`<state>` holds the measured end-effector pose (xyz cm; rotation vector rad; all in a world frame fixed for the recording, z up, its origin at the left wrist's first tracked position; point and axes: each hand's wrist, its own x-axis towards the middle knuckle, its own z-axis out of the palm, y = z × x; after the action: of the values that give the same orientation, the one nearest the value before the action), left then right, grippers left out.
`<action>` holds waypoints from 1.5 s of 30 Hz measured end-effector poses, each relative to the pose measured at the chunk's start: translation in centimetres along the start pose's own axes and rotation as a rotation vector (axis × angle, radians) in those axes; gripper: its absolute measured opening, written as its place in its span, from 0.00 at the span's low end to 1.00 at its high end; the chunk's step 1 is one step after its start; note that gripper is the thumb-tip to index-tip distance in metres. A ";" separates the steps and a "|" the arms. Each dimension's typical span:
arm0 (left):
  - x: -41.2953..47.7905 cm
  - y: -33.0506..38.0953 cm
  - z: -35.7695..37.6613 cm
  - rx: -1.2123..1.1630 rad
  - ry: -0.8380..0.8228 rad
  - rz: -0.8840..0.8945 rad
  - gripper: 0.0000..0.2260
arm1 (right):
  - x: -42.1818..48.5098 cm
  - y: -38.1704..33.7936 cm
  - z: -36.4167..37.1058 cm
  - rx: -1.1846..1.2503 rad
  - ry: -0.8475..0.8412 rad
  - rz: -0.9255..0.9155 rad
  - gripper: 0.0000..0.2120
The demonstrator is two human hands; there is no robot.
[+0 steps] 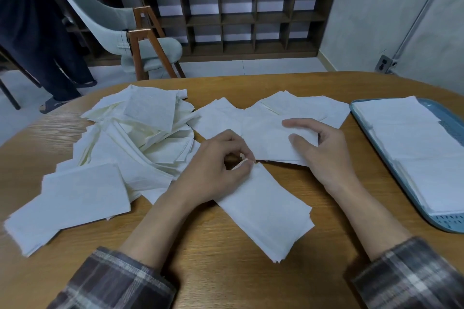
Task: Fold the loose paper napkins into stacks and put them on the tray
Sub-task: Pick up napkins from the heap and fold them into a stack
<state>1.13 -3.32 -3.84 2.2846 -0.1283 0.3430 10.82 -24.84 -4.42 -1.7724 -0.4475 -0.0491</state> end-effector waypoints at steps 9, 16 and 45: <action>0.3 0.9 -0.2 -0.415 0.217 -0.136 0.04 | 0.0 -0.6 0.2 0.325 -0.167 0.135 0.11; 0.2 1.0 -0.2 -0.554 0.350 -0.273 0.03 | -0.6 -0.6 0.4 0.321 -0.219 0.220 0.10; 0.2 0.9 0.4 -0.353 0.230 -0.260 0.16 | -0.8 -1.5 0.6 0.376 -0.223 -0.011 0.18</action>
<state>1.24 -4.21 -3.43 1.8706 0.2088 0.4075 9.45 -24.22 -3.45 -1.4098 -0.5857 0.2145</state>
